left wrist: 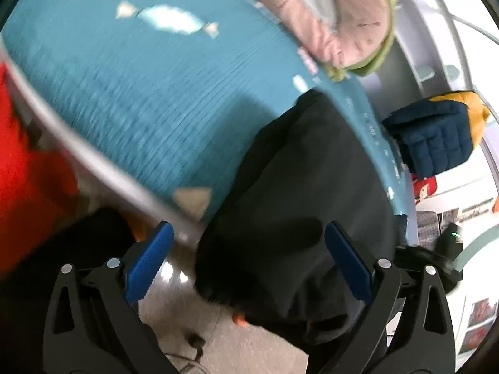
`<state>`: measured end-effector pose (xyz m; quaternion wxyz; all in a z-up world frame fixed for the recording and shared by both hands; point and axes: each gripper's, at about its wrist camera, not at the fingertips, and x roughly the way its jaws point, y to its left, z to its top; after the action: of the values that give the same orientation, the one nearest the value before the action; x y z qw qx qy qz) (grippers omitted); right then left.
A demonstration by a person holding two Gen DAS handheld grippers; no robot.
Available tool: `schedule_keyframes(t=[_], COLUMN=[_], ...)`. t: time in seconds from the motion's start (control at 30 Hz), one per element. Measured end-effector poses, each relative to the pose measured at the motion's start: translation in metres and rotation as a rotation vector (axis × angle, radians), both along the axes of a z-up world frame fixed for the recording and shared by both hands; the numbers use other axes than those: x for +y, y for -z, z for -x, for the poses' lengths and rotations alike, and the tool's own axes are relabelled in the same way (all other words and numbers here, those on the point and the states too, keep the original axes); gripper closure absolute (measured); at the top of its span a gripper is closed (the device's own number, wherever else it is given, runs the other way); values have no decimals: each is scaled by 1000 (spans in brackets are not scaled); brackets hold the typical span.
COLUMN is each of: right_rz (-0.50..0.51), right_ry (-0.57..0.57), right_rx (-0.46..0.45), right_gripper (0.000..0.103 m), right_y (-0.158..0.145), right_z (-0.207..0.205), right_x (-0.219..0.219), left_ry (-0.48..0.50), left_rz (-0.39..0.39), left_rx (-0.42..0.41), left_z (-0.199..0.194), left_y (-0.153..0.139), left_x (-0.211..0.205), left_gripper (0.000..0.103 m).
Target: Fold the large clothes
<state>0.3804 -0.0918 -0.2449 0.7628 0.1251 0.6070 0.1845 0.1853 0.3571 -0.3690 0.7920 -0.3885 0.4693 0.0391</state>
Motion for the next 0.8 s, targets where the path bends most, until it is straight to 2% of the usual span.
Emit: schedule_keyframes(t=[0.1,0.13,0.23,0.37,0.5,0.67,0.8], right_rz=[-9,-2,26,-6,2,5,-6], right_ry=[-31,-37,-40,15,7,-2,-2], right_rx=[-11,1,60,86,100,91,88], right_gripper=[90,89,92,98,98,98,98], right_y=[-19,-17,9,48,48,46,47], right_z=[32,38,52,34,28,30,30], right_x=[4,5,9,5,7,9,7], left_ry=[20,29,11,19,16,-35,-53], left_rz=[10,44,129,229,198,276,279], left_rx=[30,43,55,80,78,77,58], left_z=[3,2,4,4,1,1,-4], left_y=[10,17,35,59,67,89,99], left_x=[0,-1,1,-9,-18,-24,-29], left_gripper=[6,6,6,5,5,5,4])
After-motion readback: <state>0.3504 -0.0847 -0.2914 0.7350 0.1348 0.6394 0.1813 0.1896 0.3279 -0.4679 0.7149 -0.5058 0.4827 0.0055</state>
